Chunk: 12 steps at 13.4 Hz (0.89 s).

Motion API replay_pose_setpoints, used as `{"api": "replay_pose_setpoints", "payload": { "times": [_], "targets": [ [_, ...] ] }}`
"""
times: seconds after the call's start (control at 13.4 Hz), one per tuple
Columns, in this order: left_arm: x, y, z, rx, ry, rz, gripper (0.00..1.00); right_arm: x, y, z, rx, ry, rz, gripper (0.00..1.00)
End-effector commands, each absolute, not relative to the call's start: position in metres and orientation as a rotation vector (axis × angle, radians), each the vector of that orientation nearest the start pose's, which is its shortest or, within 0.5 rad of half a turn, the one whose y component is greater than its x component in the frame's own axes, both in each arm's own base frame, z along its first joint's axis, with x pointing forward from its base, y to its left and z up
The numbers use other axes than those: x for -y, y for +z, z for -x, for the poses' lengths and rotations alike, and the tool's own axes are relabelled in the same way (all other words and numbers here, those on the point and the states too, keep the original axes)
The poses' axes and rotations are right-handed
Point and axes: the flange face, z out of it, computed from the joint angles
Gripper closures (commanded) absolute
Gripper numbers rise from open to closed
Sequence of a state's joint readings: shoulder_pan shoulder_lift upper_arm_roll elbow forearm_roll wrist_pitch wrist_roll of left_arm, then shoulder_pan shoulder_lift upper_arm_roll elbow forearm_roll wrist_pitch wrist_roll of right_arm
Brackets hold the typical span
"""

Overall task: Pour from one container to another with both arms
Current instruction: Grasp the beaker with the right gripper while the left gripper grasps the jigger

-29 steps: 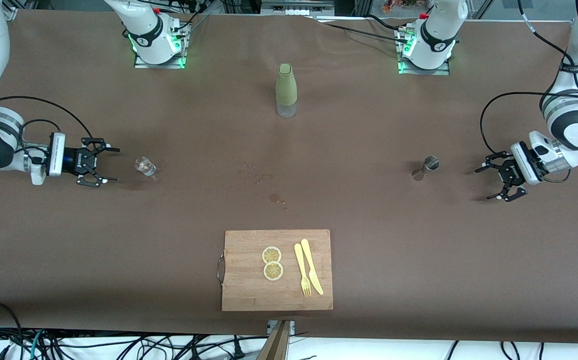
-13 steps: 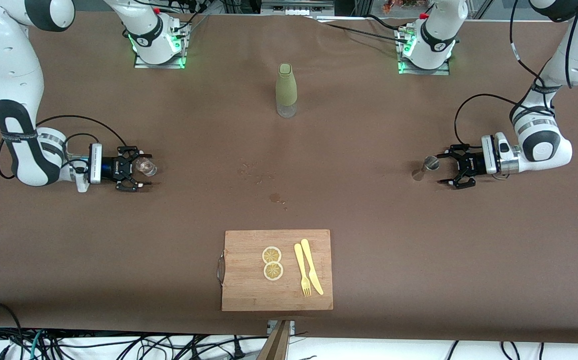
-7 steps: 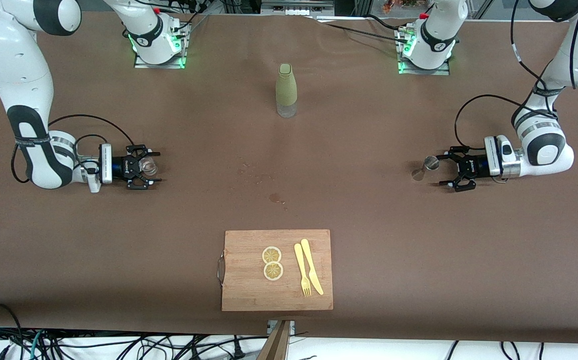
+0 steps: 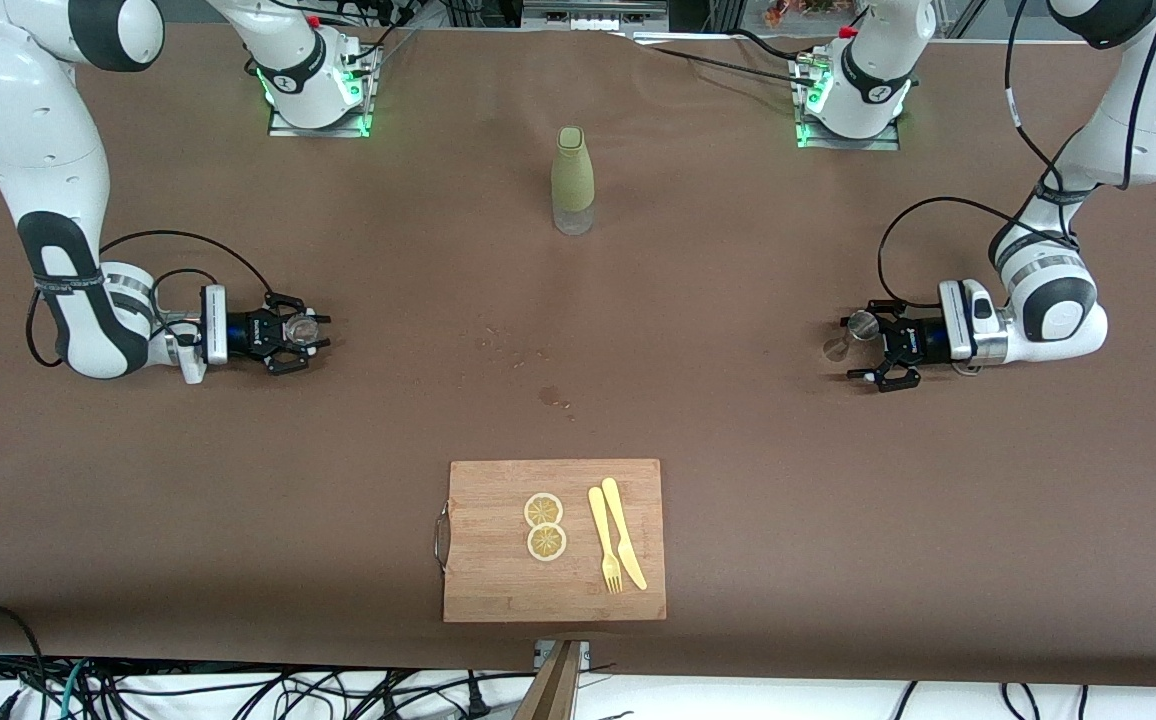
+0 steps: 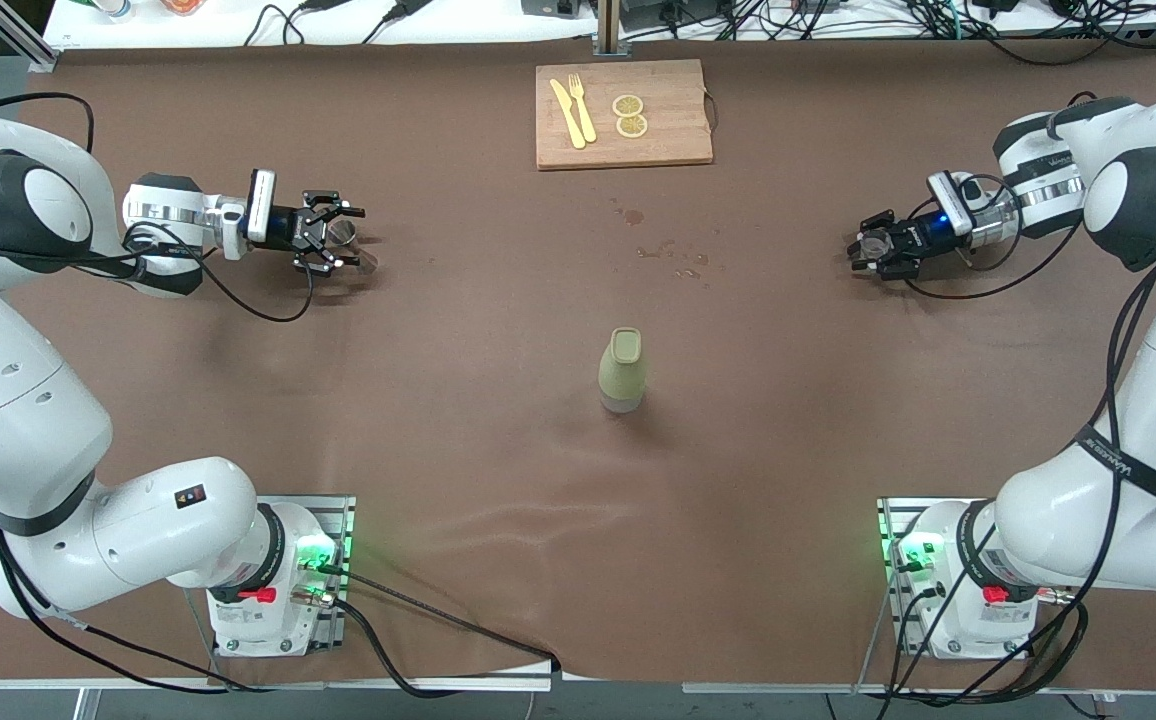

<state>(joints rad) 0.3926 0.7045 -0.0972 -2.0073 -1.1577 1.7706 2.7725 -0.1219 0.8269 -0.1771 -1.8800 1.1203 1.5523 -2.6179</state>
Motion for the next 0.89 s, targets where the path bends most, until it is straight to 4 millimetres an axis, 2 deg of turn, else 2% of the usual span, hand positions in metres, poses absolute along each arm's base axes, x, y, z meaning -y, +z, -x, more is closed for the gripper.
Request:
{"api": "replay_pose_setpoints", "payload": {
  "times": [0.0,0.15,0.3,0.52,0.6,0.74,0.82],
  "targets": [
    [-0.07,0.088,-0.516,1.582,1.237,-1.331,0.01,0.061,0.071,-0.522,1.354,-0.846,1.321,0.88],
    [-0.07,0.084,-0.515,1.6,1.217,-1.346,0.01,0.058,0.079,-0.528,1.347,-0.86,1.287,0.89],
    [-0.062,0.082,-0.514,1.609,1.2,-1.331,0.11,0.052,0.088,-0.535,1.315,-0.845,1.265,0.89],
    [-0.057,0.077,-0.508,1.598,1.186,-1.331,0.2,0.036,0.112,-0.559,1.284,-0.804,1.231,0.89],
    [-0.057,0.076,-0.507,1.603,1.182,-1.332,0.25,0.025,0.116,-0.564,1.265,-0.774,1.223,0.89],
    [-0.058,0.075,-0.504,1.6,1.177,-1.333,0.29,-0.001,0.127,-0.571,1.219,-0.712,1.221,0.92],
    [-0.058,0.074,-0.501,1.608,1.16,-1.325,0.29,-0.01,0.139,-0.583,1.215,-0.679,1.238,0.92]
  ]
}}
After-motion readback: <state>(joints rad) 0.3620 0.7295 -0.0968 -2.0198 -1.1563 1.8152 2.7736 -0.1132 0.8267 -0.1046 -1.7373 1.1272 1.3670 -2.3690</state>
